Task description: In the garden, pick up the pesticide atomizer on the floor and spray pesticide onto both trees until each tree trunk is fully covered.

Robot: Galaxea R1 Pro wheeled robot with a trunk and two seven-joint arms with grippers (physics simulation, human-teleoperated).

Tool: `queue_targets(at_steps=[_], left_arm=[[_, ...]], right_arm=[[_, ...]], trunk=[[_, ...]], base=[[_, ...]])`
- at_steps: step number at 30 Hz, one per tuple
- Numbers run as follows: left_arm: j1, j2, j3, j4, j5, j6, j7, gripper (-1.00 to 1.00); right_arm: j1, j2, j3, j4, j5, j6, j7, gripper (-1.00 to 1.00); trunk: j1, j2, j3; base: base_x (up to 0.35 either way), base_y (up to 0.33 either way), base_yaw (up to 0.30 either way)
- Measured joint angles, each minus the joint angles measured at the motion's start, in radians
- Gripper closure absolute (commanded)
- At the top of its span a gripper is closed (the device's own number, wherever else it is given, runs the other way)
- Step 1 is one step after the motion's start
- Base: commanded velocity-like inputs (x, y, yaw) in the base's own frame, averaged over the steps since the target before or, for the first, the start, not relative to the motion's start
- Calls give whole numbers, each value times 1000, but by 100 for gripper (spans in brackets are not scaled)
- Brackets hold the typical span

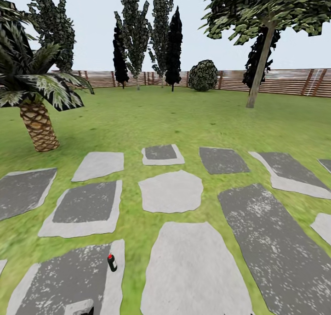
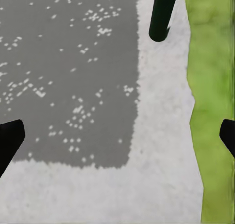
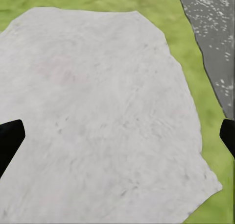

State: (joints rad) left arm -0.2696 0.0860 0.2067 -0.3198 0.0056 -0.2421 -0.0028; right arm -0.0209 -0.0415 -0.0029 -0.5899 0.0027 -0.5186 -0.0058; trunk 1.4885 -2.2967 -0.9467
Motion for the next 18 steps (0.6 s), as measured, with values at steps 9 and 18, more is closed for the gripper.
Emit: queue_targets(at_steps=[9,18], left_arm=[[0,0,0,0,0,0,0,-100],[0,1,0,0,0,0,0,-100]], right_arm=[[0,0,-1,0,0,0,-1,-100],[0,0,-1,1,0,0,-1,-100]], trunk=[[0,0,0],[0,0,0]], base=[[297,-197,143],[232,-153,7]])
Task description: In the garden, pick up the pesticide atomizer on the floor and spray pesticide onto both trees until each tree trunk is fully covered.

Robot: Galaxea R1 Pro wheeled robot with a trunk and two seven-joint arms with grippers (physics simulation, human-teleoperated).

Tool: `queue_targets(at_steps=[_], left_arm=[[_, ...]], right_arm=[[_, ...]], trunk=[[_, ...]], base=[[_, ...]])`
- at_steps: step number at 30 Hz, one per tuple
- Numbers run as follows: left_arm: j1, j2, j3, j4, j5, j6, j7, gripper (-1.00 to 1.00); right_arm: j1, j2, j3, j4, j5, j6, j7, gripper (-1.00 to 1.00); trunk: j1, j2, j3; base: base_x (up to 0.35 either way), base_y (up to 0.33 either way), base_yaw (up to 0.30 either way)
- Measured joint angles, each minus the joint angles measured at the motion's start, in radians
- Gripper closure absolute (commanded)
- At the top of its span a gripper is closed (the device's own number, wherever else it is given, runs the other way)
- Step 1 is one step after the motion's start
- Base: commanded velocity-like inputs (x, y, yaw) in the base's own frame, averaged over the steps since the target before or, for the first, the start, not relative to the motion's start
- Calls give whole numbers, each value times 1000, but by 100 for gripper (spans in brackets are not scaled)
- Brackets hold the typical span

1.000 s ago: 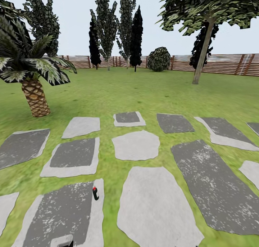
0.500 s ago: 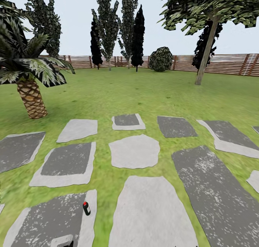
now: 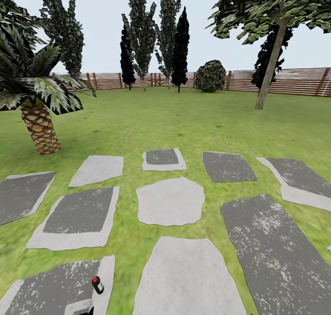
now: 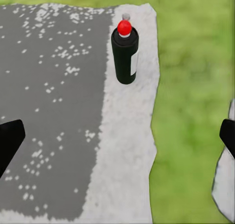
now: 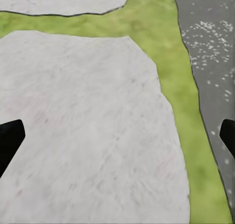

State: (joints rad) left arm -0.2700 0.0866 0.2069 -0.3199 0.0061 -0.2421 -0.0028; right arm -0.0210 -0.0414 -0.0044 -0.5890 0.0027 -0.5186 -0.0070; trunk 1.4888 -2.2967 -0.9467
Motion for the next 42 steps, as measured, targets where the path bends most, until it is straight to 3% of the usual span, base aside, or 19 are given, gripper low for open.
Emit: queue_targets(at_steps=[5,8,11,12,15,19,22,42], left_arm=[[-2,10,2,-8,-3,1,1,-100],[-13,48,3,-15,0,6,-5,-100],[-60,81,-2,-49,0,17,-9,-100],[-107,92,-4,-65,-4,23,-9,-100],[-161,98,-7,-71,-9,39,-10,-100],[-233,100,-12,-75,-12,118,-12,-100],[-243,99,-16,-76,-10,142,-11,-100],[-244,96,-10,-70,0,131,-11,-100]], right_arm=[[0,-1,1,-4,1,0,0,-100],[-7,-2,1,-51,0,1,0,-100],[-63,-3,2,-114,1,9,1,-100],[-116,-2,2,-137,2,28,1,-100],[-179,-2,3,-146,1,72,1,-100],[-264,-2,2,-153,1,153,-1,-100],[-293,-4,5,-144,2,173,2,-100],[-295,-3,6,-129,2,175,1,-100]], trunk=[[0,0,0],[0,0,0],[0,0,0],[0,0,0],[0,0,0],[0,0,0],[0,0,0],[0,0,0]], base=[[24,-15,0],[4,-2,0],[1,-1,0],[0,0,0],[0,0,0],[0,0,0],[47,0,0],[166,-5,53]])
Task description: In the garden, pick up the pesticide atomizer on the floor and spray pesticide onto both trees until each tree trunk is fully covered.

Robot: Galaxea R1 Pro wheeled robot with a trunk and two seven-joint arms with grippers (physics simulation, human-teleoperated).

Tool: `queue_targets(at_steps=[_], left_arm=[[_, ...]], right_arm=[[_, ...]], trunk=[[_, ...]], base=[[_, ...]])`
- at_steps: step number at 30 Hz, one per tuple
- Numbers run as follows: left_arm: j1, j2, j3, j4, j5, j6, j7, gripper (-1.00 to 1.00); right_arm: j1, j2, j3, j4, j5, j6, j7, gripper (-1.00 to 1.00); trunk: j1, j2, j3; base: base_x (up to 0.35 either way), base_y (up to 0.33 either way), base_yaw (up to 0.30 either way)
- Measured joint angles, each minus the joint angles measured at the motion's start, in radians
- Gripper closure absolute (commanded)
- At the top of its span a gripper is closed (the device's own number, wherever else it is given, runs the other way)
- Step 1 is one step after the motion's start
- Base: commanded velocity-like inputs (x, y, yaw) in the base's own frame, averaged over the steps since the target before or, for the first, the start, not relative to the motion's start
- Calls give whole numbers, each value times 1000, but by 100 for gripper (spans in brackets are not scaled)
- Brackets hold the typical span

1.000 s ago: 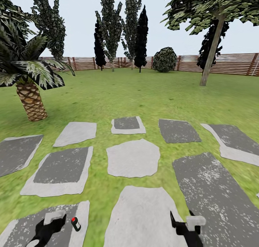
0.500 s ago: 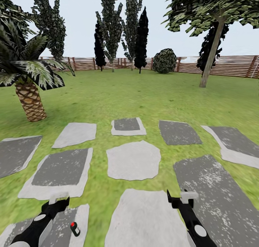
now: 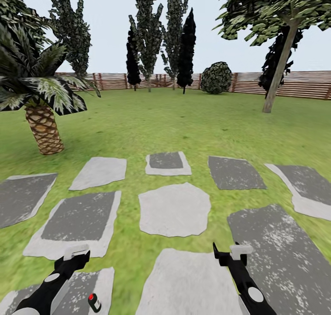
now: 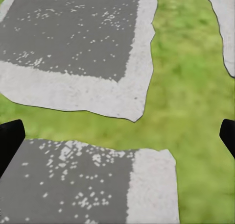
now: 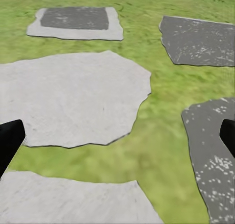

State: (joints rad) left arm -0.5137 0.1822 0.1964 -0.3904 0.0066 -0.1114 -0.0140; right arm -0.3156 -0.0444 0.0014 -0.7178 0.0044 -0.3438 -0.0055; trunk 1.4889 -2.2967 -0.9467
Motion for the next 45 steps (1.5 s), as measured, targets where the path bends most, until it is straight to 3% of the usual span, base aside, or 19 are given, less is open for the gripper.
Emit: queue_targets(at_steps=[13,42,45], left_arm=[[0,0,-5,-1,-4,1,-1,-100],[-1,2,2,11,2,11,-30,-100],[-1,2,3,11,2,11,-30,-100]], right_arm=[[0,0,0,1,0,0,0,-100],[0,0,0,0,0,0,0,-100],[0,0,0,0,0,0,0,-100]], trunk=[[0,0,0],[111,-203,-91],[113,-204,-102]], base=[[6,-4,8],[0,0,0],[0,0,0]])
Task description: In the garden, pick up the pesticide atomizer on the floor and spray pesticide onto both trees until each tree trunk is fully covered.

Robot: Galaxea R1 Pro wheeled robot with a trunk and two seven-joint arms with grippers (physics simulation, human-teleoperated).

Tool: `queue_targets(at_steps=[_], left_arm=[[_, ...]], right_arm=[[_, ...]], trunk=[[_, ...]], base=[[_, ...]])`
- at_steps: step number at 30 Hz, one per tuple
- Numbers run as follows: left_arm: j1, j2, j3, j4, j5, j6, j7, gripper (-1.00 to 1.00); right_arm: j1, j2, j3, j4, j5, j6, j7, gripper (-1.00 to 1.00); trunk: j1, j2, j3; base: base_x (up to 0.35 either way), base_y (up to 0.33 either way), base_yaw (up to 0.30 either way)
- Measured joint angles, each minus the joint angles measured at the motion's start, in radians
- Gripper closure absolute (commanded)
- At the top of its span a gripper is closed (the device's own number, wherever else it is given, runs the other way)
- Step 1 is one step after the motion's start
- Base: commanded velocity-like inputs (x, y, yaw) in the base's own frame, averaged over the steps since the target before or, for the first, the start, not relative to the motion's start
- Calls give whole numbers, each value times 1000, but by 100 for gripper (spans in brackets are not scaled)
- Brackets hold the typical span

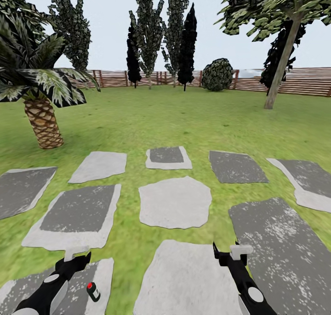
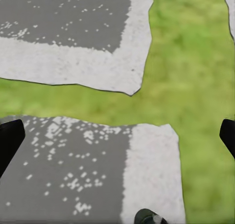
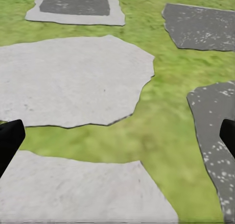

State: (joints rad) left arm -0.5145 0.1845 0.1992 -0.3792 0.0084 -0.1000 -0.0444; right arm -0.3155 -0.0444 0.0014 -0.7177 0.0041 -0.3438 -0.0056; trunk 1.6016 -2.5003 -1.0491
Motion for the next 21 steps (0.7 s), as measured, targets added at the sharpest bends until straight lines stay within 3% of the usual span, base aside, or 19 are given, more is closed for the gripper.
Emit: queue_targets(at_steps=[21], left_arm=[[0,0,3,1,2,-4,0,-100]], right_arm=[[0,0,-1,-1,0,0,0,-100]], trunk=[[9,-5,-82]], base=[[0,0,0]])
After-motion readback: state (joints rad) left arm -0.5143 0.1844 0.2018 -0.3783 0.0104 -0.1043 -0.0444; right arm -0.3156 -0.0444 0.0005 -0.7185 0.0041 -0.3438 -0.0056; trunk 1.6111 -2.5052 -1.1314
